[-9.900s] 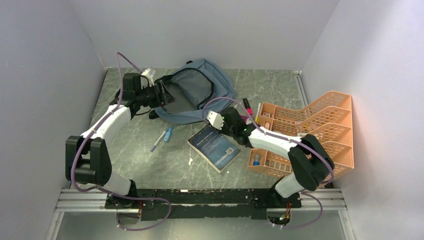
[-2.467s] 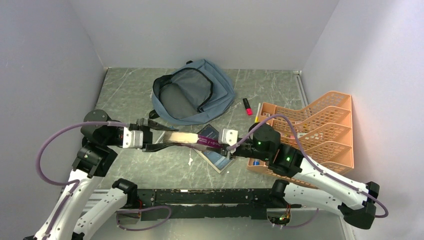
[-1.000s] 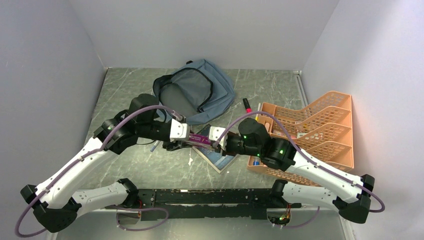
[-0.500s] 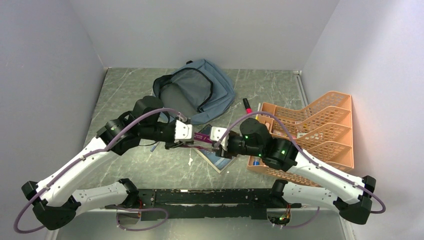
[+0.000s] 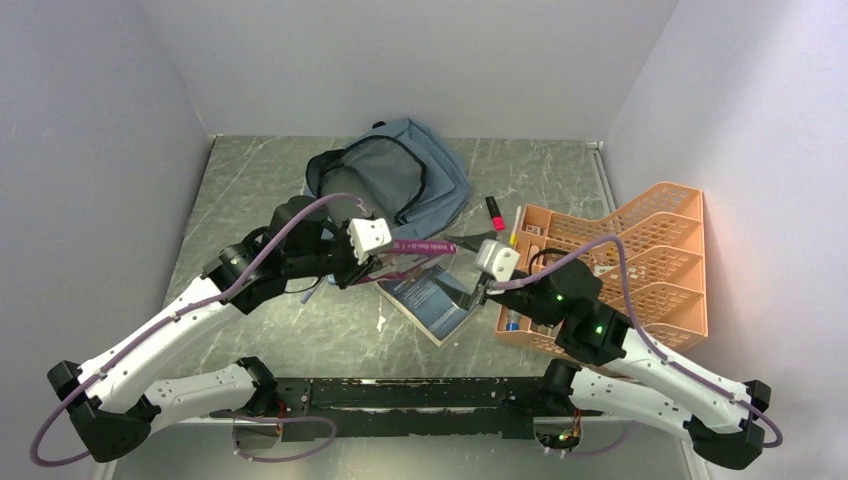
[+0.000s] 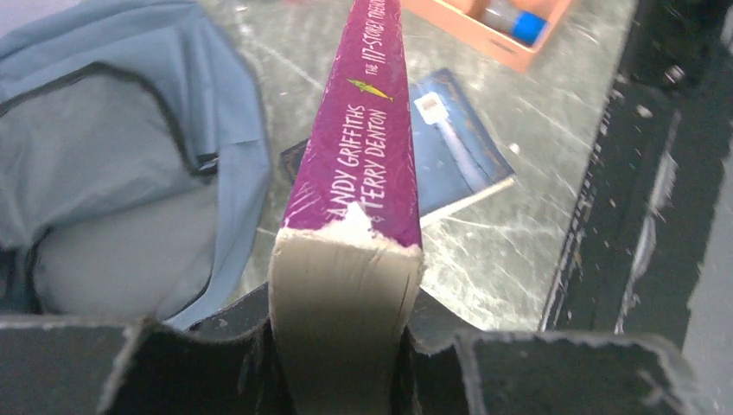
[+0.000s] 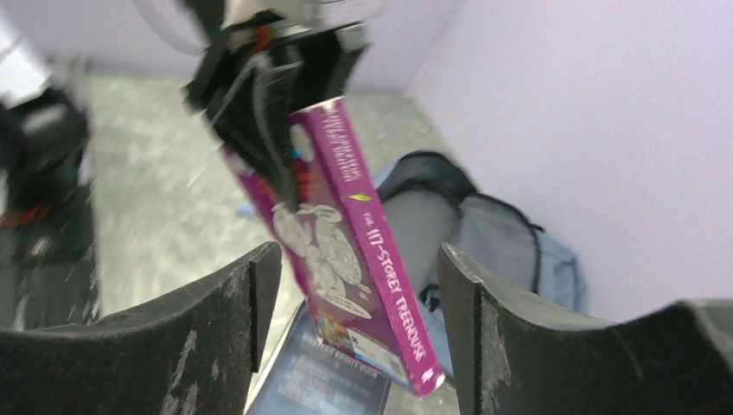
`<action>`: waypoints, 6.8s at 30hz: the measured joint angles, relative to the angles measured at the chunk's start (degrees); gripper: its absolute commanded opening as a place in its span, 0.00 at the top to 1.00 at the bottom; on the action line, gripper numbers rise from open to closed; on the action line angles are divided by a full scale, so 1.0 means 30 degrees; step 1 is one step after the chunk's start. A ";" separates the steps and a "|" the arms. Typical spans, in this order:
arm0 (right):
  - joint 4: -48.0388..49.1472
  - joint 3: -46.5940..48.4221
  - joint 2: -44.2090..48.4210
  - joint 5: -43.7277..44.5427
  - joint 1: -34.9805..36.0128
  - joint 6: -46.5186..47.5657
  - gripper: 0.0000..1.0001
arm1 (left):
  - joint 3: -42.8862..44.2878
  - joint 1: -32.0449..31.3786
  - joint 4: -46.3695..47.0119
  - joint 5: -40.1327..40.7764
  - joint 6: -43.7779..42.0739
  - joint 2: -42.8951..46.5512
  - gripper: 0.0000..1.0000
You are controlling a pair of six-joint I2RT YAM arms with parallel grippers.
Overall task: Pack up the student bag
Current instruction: Place the book in the student bag.
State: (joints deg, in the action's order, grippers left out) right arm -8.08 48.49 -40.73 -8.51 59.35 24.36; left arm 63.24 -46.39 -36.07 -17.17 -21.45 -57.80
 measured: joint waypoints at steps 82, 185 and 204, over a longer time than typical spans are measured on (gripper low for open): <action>-0.0408 2.5310 -3.6406 1.4535 -0.4510 0.3198 0.74 | 0.3395 1.2189 -0.3738 0.7548 1.5329 0.0357 0.95; 0.0896 1.9460 -2.8217 0.4838 -0.7067 -0.6433 1.00 | 0.6688 1.0032 1.7005 -0.0430 2.8749 -2.2819 0.20; 0.1253 1.8986 -2.8217 0.4765 -0.7140 -0.6426 1.00 | 0.5836 1.0644 1.3143 0.0036 2.6782 -2.0174 0.19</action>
State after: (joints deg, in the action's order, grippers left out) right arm -4.32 105.45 -125.38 5.78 37.93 5.08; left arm 80.75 -14.46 3.36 -17.06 58.89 -118.32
